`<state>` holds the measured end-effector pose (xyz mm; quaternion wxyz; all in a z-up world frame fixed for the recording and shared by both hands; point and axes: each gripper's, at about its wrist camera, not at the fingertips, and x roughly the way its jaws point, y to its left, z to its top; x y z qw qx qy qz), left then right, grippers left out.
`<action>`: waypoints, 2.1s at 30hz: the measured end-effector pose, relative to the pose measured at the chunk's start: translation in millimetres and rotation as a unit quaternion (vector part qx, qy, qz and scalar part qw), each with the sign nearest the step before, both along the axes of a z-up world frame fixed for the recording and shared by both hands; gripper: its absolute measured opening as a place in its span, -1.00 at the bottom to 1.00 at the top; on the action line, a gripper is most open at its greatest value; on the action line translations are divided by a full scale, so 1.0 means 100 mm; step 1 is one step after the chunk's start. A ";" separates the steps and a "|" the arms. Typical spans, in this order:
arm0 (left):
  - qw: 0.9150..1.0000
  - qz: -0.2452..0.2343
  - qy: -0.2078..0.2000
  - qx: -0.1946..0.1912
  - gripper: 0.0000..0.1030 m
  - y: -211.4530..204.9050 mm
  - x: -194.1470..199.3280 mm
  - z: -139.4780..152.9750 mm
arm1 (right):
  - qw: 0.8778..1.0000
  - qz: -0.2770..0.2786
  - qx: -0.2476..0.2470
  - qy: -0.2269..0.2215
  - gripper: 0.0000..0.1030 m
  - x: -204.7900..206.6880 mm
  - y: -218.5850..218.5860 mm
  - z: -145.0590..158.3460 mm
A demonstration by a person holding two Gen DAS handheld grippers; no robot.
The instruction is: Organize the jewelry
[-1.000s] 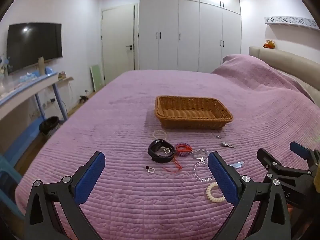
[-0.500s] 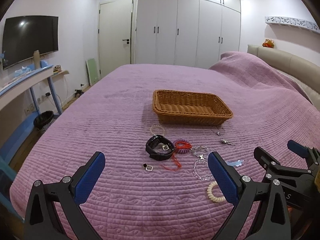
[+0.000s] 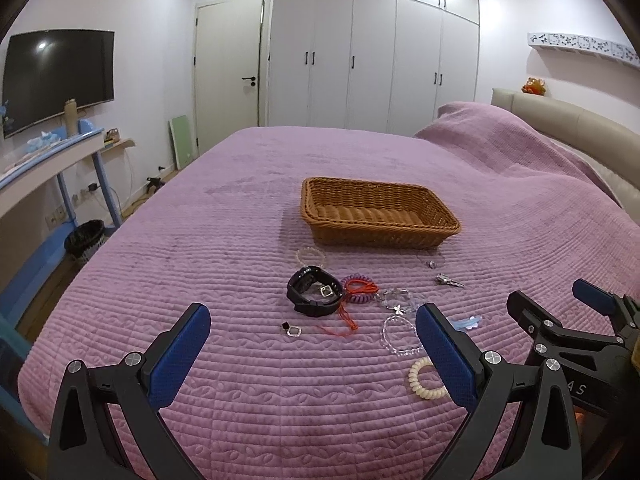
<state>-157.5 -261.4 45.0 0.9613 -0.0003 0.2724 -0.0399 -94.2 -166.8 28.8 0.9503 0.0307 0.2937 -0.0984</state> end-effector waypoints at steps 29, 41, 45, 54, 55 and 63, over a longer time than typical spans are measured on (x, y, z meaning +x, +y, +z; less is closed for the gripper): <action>0.999 -0.021 0.023 -0.025 0.98 1.92 0.74 0.38 | 1.000 -0.007 -0.004 0.000 1.00 -0.06 -0.03 -0.01; 0.999 -0.024 0.025 -0.021 0.98 2.20 0.94 0.15 | 1.000 -0.004 -0.008 0.007 1.00 -0.02 -0.03 -0.08; 0.998 -0.033 0.041 -0.018 0.98 2.32 1.02 -0.01 | 1.000 0.012 0.009 0.013 1.00 0.00 -0.07 -0.15; 0.994 -0.022 0.102 -0.010 0.98 2.69 1.28 -0.60 | 0.997 0.045 0.043 0.046 0.86 0.03 -0.22 -0.59; 0.994 -0.024 0.106 -0.014 0.98 2.70 1.30 -0.63 | 0.996 0.052 0.050 0.053 0.80 0.05 -0.22 -0.65; 0.991 -0.050 0.124 -0.007 0.88 2.56 1.44 -0.88 | 0.995 0.054 0.064 0.058 0.75 0.15 -0.34 -0.83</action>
